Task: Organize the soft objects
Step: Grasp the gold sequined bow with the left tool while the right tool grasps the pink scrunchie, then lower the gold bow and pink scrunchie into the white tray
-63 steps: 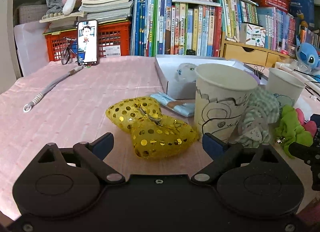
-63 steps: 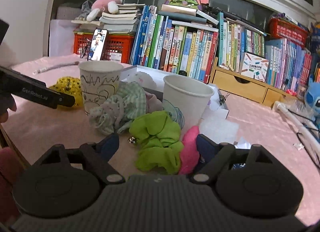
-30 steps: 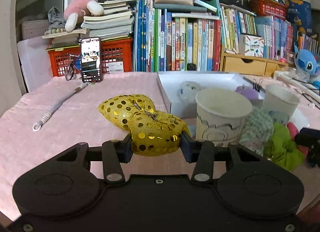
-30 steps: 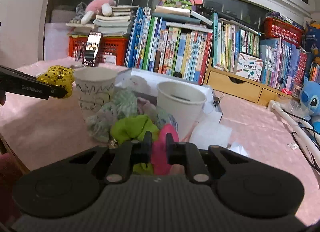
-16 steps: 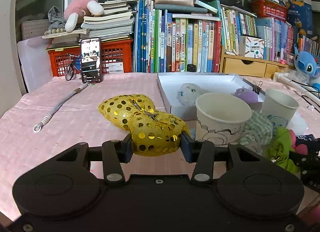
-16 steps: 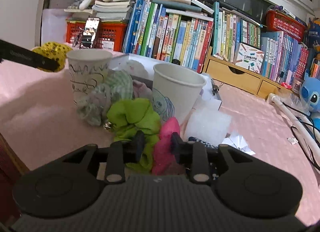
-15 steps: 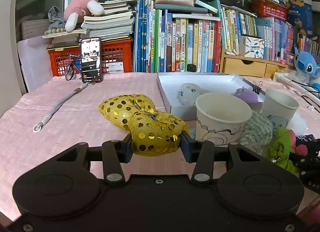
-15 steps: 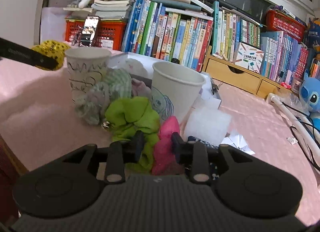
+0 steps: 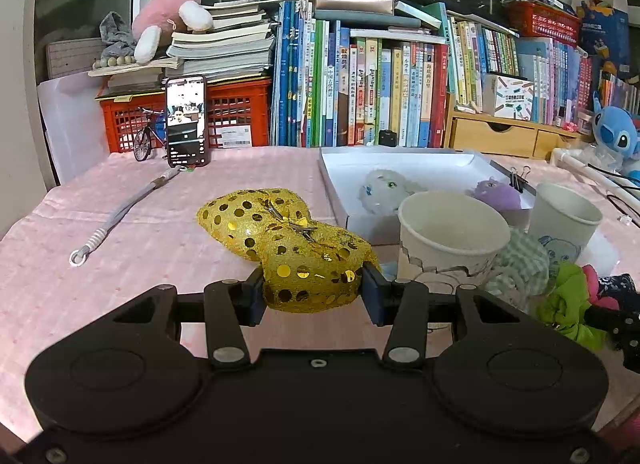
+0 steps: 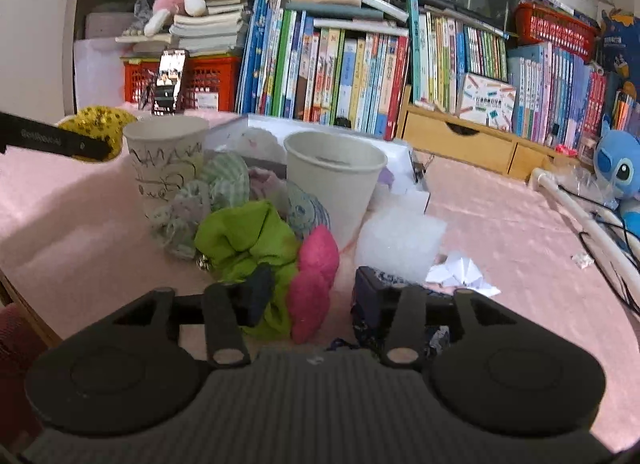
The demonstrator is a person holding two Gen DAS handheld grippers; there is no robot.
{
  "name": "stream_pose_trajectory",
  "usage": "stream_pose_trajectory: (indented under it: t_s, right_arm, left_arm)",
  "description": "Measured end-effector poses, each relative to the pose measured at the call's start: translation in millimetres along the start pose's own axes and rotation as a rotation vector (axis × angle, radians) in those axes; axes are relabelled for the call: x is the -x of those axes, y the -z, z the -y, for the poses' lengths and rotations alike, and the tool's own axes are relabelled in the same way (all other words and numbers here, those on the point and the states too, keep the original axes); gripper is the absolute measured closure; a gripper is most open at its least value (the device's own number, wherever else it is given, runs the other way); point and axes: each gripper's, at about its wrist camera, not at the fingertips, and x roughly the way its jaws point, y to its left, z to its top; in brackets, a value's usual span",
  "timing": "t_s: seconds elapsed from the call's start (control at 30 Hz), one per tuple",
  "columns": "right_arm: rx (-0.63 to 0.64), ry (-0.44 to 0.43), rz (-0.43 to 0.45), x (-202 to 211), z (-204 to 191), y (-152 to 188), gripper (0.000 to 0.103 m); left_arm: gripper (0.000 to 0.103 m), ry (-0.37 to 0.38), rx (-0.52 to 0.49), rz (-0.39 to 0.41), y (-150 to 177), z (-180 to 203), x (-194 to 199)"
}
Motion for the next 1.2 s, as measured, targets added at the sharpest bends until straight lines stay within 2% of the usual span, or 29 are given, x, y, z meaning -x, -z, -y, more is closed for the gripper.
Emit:
stream_pose_trajectory:
  t_s: [0.03,0.17,0.37,0.5,0.7,0.8,0.97,1.1,1.2]
  right_arm:
    - [-0.01,-0.012,-0.01,-1.7,-0.1,0.1,0.077]
    - [-0.001,-0.009,0.002,1.4,-6.0,-2.8,0.082]
    - [0.02,-0.035,0.049,22.7,-8.7,-14.9,0.083]
    - [-0.013,-0.041,0.094,40.7,-0.7,-23.5,0.083]
    - [-0.053,0.001,0.179,64.9,22.3,-42.9,0.083]
    - [-0.073,0.035,0.217,72.3,37.3,-52.2,0.083]
    - [-0.105,0.078,0.245,68.5,62.7,-71.5,0.083]
    - [-0.128,0.072,0.238,51.5,78.5,-90.6,0.083]
    - [-0.15,0.057,0.225,33.8,87.8,-105.4,0.083]
  left_arm:
    - [0.059,0.0,-0.001,0.001,-0.6,0.4,0.2]
    - [0.059,0.002,-0.008,0.006,-3.5,0.9,2.4]
    - [0.059,0.028,-0.005,0.024,-15.1,-0.4,8.9]
    - [0.059,0.048,-0.007,0.044,-27.3,-1.8,13.1]
    - [0.059,0.079,-0.014,0.083,-51.7,-1.2,17.4]
    - [0.059,0.121,0.0,0.084,-65.3,-2.5,15.5]
    - [0.059,0.178,-0.003,0.081,-91.1,2.6,5.0]
    - [0.059,0.144,-0.028,0.099,-114.1,15.0,-11.1]
    - [0.059,0.15,-0.034,0.094,-132.3,22.4,-28.3]
